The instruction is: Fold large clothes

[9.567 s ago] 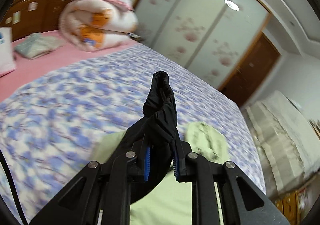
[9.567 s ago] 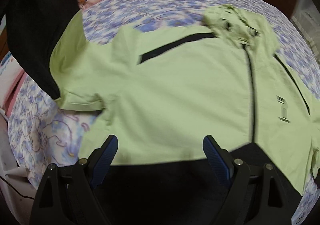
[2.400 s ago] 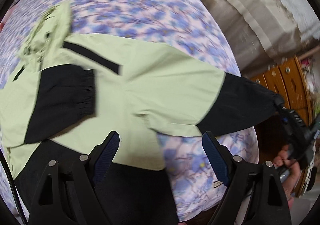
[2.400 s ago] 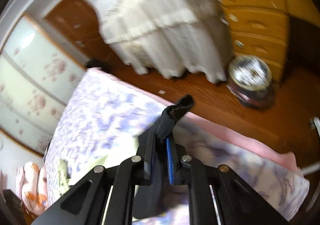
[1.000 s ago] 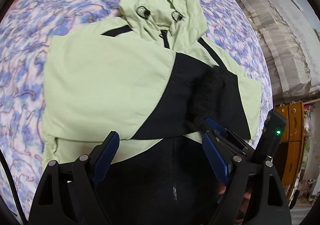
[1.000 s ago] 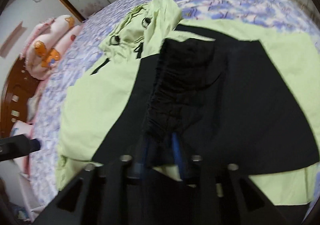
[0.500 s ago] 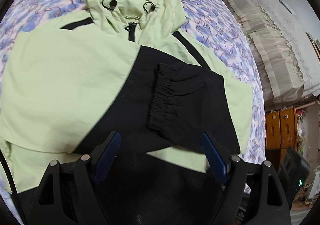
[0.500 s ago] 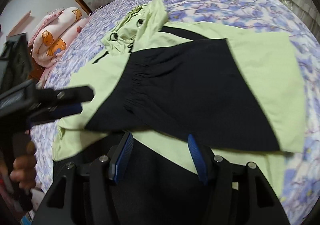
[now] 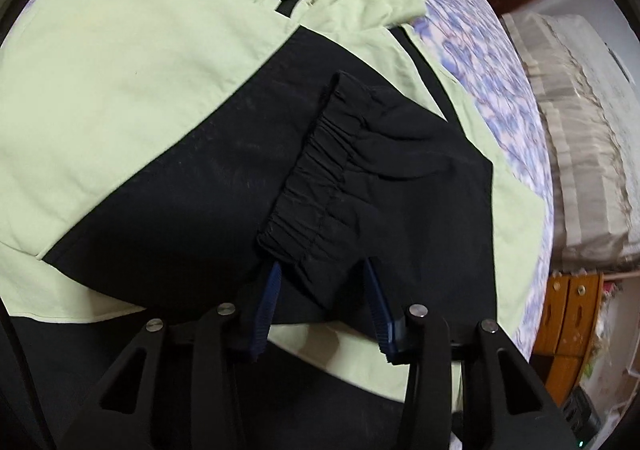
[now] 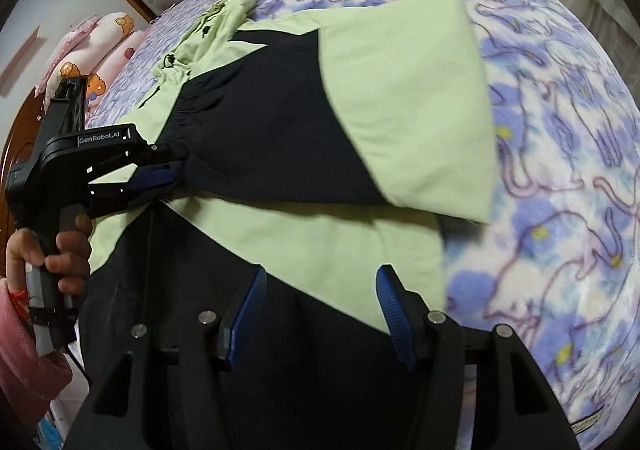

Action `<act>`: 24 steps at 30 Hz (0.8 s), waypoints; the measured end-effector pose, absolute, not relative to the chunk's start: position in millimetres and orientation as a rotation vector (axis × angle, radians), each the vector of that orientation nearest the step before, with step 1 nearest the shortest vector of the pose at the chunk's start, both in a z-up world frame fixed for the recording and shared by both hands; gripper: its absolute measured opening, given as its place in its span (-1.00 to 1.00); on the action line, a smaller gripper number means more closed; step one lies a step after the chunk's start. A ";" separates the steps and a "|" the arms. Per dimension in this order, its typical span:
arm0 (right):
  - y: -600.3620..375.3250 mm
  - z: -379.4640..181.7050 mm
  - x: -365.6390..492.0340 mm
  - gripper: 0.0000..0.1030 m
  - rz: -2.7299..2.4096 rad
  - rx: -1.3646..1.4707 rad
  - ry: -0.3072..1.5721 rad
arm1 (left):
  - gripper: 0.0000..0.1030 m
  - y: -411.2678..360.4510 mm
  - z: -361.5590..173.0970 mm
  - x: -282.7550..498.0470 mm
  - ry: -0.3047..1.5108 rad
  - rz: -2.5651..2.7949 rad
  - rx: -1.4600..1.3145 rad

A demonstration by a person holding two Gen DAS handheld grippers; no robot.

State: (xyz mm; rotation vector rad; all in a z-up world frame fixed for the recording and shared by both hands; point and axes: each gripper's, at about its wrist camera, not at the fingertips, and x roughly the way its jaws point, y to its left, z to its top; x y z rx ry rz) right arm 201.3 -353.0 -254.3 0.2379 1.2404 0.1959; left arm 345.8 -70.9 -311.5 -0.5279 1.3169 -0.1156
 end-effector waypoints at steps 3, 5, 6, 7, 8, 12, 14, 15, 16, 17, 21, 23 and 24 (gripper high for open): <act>-363.0 -259.3 199.9 0.11 0.202 0.222 1.250 | -0.20 -70.1 -314.9 350.9 1.282 -0.070 -0.564; -370.2 -261.0 199.1 0.11 0.205 0.224 1.252 | -0.32 -68.8 -315.8 355.0 1.266 -0.041 -0.579; -373.8 -261.9 199.0 0.11 0.203 0.224 1.251 | -0.48 -69.6 -315.8 356.7 1.257 -0.018 -0.579; -377.8 -262.9 198.9 0.11 0.200 0.222 1.248 | -0.56 -70.6 -315.0 358.0 1.248 0.000 -0.582; -381.2 -264.1 199.2 0.11 0.195 0.219 1.248 | -0.59 -71.4 -314.0 359.7 1.245 0.005 -0.590; -392.6 -268.7 200.4 0.11 0.163 0.226 1.254 | -0.77 -81.3 -300.2 363.1 1.207 0.009 -0.586; -396.7 -270.9 201.8 0.11 0.151 0.237 1.248 | -0.79 -86.4 -289.0 365.1 1.185 0.016 -0.556; -396.7 -271.6 202.6 0.11 0.146 0.238 1.245 | -0.80 -90.8 -281.3 366.8 1.165 0.026 -0.538; -397.2 -273.0 203.6 0.11 0.137 0.234 1.242 | -0.81 -95.4 -272.7 369.4 1.140 0.021 -0.531; -397.6 -274.1 204.2 0.11 0.128 0.234 1.239 | -0.81 -99.3 -264.5 372.1 1.118 0.012 -0.529; -398.4 -277.5 209.1 0.11 0.085 0.261 1.212 | -0.82 -113.2 -229.2 386.2 1.027 -0.056 -0.536; -399.2 -279.7 213.8 0.11 0.061 0.299 1.189 | -0.83 -115.9 -210.6 393.2 0.981 -0.088 -0.547; -399.1 -281.1 216.9 0.11 0.055 0.312 1.183 | -0.83 -120.0 -200.4 399.6 0.954 -0.103 -0.553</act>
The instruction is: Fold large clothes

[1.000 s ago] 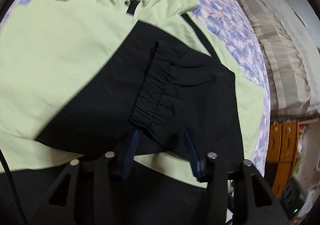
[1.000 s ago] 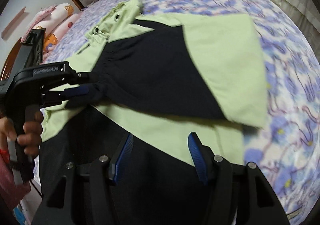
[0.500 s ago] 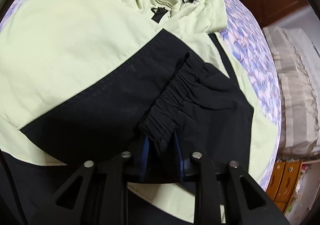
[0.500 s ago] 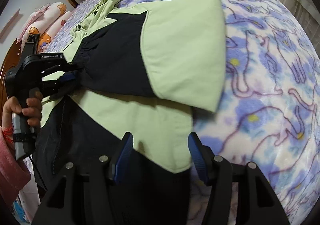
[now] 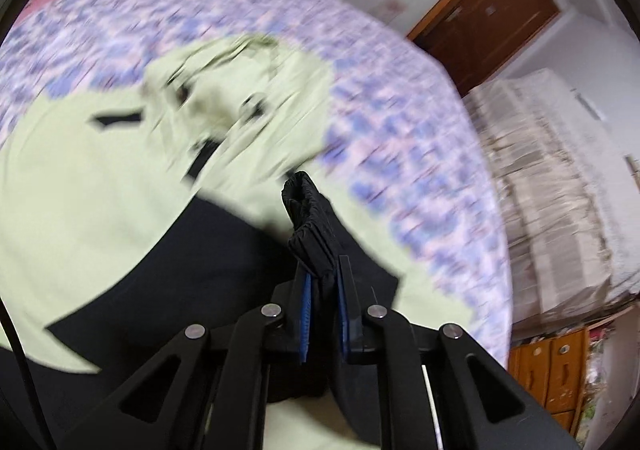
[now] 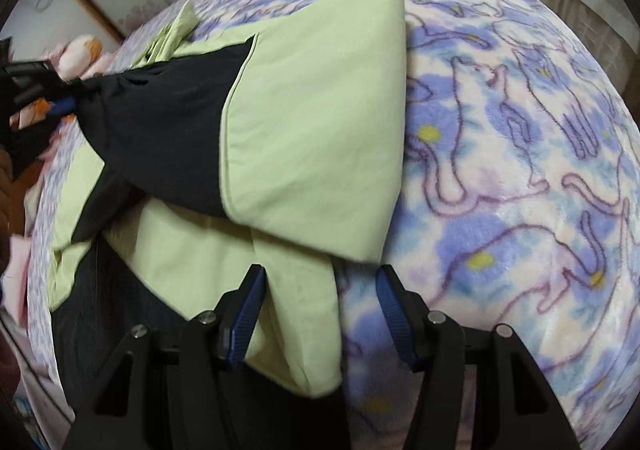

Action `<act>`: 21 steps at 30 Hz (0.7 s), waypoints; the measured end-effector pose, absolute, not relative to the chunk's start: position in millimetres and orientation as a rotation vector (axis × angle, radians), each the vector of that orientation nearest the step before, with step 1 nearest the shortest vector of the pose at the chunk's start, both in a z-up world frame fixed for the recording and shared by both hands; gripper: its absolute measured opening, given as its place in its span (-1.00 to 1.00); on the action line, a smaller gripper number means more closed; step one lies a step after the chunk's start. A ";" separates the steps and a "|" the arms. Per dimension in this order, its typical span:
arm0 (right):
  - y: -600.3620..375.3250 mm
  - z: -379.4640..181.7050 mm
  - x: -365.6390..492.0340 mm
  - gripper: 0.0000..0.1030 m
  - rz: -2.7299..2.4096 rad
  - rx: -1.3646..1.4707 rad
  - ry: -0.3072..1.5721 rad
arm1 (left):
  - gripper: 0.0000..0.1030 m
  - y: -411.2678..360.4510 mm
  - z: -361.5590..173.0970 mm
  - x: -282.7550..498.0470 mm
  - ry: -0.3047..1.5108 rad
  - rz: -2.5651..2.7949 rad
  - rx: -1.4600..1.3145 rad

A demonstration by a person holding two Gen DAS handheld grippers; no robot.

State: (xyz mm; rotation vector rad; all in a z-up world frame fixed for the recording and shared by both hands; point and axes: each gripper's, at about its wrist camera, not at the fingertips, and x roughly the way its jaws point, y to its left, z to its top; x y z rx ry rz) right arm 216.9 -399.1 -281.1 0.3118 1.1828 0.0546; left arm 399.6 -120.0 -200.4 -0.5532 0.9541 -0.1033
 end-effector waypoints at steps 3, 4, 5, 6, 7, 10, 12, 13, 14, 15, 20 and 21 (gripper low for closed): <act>-399.5 -282.2 224.6 0.11 0.029 0.336 1.153 | -0.84 -126.0 -173.5 415.5 0.884 -0.143 -0.560; -399.2 -281.5 226.8 0.11 0.020 0.338 1.140 | -0.84 -127.2 -163.0 420.6 0.857 -0.154 -0.559; -398.7 -280.8 227.7 0.11 0.017 0.336 1.133 | -0.84 -126.2 -157.5 421.7 0.840 -0.159 -0.558; -397.6 -280.2 230.2 0.11 0.013 0.329 1.124 | -0.84 -124.7 -148.3 425.0 0.813 -0.164 -0.560; -396.7 -280.1 231.8 0.11 0.014 0.320 1.121 | -0.84 -121.5 -139.9 427.4 0.788 -0.167 -0.567; -390.3 -278.3 240.0 0.11 0.017 0.271 1.107 | -0.84 -107.1 -121.4 428.4 0.730 -0.157 -0.581; -386.0 -277.4 245.0 0.11 0.019 0.247 1.099 | -0.84 -95.6 -113.5 426.7 0.701 -0.142 -0.588; -384.5 -277.1 247.0 0.11 0.022 0.238 1.093 | -0.84 -88.2 -109.2 425.5 0.685 -0.130 -0.590; -383.2 -276.8 248.9 0.11 0.023 0.229 1.086 | -0.84 -82.7 -107.8 422.9 0.677 -0.120 -0.589; -382.4 -276.5 250.1 0.11 0.026 0.221 1.081 | -0.84 -75.2 -104.6 421.4 0.665 -0.106 -0.584; -376.4 -271.7 258.7 -0.07 0.044 0.178 1.036 | -0.84 -41.6 -100.8 413.7 0.645 -0.045 -0.581; -375.2 -270.7 261.9 -0.08 0.052 0.174 1.031 | -0.84 -33.8 -101.9 412.3 0.647 -0.035 -0.588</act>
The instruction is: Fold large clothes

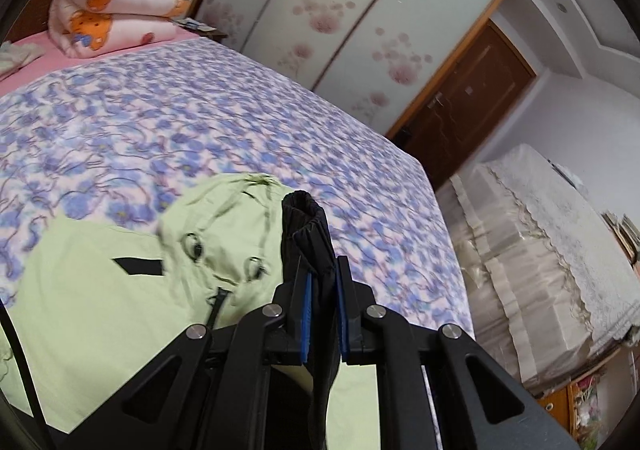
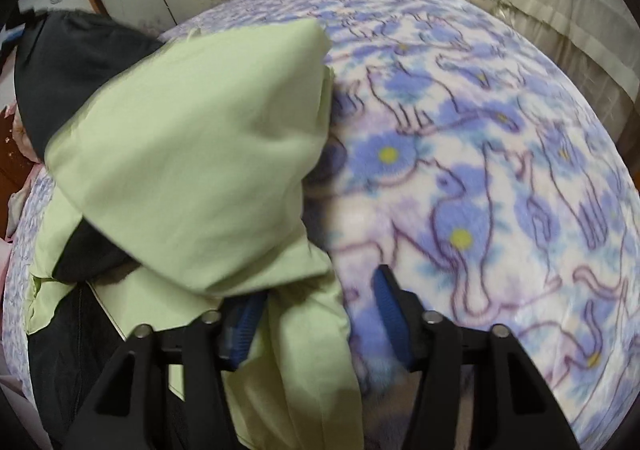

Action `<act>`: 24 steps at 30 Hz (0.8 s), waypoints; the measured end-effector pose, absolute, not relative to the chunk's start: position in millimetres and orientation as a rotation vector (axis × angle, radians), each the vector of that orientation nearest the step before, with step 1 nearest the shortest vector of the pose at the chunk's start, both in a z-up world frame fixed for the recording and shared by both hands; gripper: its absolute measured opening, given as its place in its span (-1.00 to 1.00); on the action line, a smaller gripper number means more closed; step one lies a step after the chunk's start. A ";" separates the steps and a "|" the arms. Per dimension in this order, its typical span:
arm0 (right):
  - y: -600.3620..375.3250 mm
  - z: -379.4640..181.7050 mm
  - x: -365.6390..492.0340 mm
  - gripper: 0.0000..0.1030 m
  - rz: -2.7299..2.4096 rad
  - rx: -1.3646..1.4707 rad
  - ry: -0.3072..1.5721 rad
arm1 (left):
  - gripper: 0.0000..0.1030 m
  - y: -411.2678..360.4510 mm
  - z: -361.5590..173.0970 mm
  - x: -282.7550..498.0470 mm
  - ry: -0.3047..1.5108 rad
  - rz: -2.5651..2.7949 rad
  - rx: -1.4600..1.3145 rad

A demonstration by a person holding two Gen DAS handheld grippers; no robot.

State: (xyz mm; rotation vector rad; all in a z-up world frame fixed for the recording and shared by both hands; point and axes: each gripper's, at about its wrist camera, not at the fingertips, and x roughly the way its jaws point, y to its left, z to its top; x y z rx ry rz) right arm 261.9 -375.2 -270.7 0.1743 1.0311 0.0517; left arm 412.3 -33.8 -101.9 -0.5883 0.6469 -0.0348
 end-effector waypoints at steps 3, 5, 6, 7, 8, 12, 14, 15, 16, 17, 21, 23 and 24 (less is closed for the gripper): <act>-365.0 -269.1 266.3 -0.08 0.075 0.117 1.020 | -0.84 -16.4 -106.1 407.9 0.656 0.002 -0.590; -358.1 -268.9 273.5 -0.16 0.090 0.070 1.015 | -0.84 -6.4 -109.8 404.1 0.660 0.030 -0.593; -355.0 -268.9 275.8 -0.22 0.099 0.053 1.015 | -0.84 -0.1 -111.7 401.3 0.661 0.045 -0.600; -352.1 -269.0 278.5 -0.37 0.103 0.036 1.018 | -0.84 6.0 -113.6 398.2 0.660 0.057 -0.608; -350.0 -268.9 280.8 -0.45 0.103 0.024 1.020 | -0.84 8.6 -115.0 396.1 0.661 0.064 -0.610; -346.6 -266.2 281.8 -0.58 0.097 0.019 1.018 | -0.84 26.4 -123.1 382.7 0.682 0.119 -0.574; -348.1 -265.5 281.6 -0.63 0.093 0.031 1.022 | -0.84 35.0 -131.7 375.2 0.707 0.146 -0.572; -349.5 -265.5 282.5 -0.64 0.090 0.039 1.026 | -0.84 38.1 -136.0 371.5 0.719 0.160 -0.571; -351.6 -266.0 283.4 -0.66 0.088 0.056 1.037 | -0.84 41.4 -141.6 366.4 0.733 0.182 -0.566; -354.1 -266.6 285.1 -0.68 0.092 0.082 1.049 | -0.84 44.7 -149.0 360.2 0.752 0.214 -0.556; -364.8 -270.5 291.7 -0.72 0.096 0.164 1.090 | -0.84 55.0 -180.0 341.1 0.832 0.293 -0.537; -368.0 -272.2 294.4 -0.72 0.108 0.176 1.105 | -0.84 59.7 -195.6 331.6 0.864 0.324 -0.533; -370.1 -273.0 295.9 -0.73 0.114 0.190 1.113 | -0.84 62.8 -205.1 326.2 0.885 0.340 -0.534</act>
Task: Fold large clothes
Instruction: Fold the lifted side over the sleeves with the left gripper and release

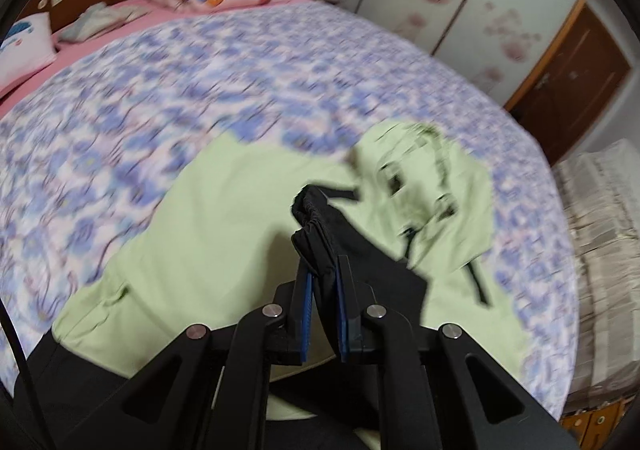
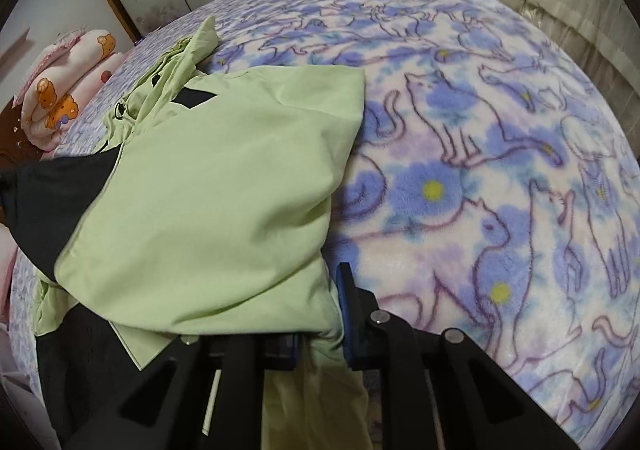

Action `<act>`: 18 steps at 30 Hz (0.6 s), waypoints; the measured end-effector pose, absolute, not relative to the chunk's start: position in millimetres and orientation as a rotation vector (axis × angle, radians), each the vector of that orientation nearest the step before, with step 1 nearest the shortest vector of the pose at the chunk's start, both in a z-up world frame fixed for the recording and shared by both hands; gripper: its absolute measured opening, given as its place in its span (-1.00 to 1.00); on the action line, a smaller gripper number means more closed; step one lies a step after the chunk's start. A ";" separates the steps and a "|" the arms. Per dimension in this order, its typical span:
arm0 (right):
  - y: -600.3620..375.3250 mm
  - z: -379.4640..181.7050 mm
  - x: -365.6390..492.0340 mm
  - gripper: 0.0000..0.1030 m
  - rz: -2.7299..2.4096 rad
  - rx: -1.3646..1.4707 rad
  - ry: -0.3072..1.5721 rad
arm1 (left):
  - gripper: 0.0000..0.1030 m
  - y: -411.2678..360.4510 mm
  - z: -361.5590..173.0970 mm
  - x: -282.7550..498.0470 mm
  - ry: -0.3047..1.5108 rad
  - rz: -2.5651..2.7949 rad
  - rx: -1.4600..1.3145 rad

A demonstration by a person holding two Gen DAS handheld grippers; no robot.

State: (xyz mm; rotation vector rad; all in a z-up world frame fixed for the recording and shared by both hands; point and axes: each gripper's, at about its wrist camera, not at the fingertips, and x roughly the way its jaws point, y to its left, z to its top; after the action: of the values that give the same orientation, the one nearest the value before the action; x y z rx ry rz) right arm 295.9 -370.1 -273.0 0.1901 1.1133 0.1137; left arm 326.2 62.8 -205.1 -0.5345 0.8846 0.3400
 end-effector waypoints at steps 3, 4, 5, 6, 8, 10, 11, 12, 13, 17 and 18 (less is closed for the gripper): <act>-374.9 -275.3 297.4 -0.73 0.115 0.238 1.134 | -0.84 73.0 -228.4 313.7 0.930 0.371 -0.585; -376.9 -276.5 298.4 -0.73 0.114 0.263 1.144 | -0.84 76.6 -235.2 309.8 0.938 0.380 -0.604; -378.4 -277.4 299.0 -0.74 0.114 0.282 1.151 | -0.84 80.3 -241.6 306.4 0.943 0.387 -0.624; -379.7 -278.6 299.6 -0.74 0.116 0.302 1.158 | -0.84 84.3 -249.0 303.2 0.943 0.392 -0.647; -378.9 -281.2 300.9 -0.76 0.136 0.315 1.183 | -0.84 90.1 -260.3 301.4 0.947 0.402 -0.682; -375.0 -282.5 302.7 -0.77 0.158 0.284 1.200 | -0.84 96.0 -271.3 302.7 0.952 0.405 -0.708; -373.3 -282.8 303.2 -0.77 0.171 0.270 1.204 | -0.84 95.9 -273.1 305.1 0.959 0.409 -0.700; -371.8 -283.3 304.1 -0.77 0.184 0.256 1.210 | -0.84 96.3 -277.4 308.7 0.970 0.409 -0.684; -370.1 -284.3 304.7 -0.77 0.194 0.243 1.215 | -0.84 96.4 -281.3 313.2 0.978 0.405 -0.668; -370.1 -289.2 306.1 -0.78 0.204 0.260 1.231 | -0.84 93.5 -289.2 327.5 1.015 0.395 -0.628; -371.5 -289.9 306.2 -0.78 0.201 0.270 1.233 | -0.84 93.1 -290.6 328.7 1.025 0.396 -0.625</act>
State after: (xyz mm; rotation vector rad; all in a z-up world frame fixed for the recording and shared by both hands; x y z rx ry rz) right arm 306.2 -371.5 -289.9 0.2701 1.2334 0.2007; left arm 328.7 93.1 -290.6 -0.6253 1.0247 0.3956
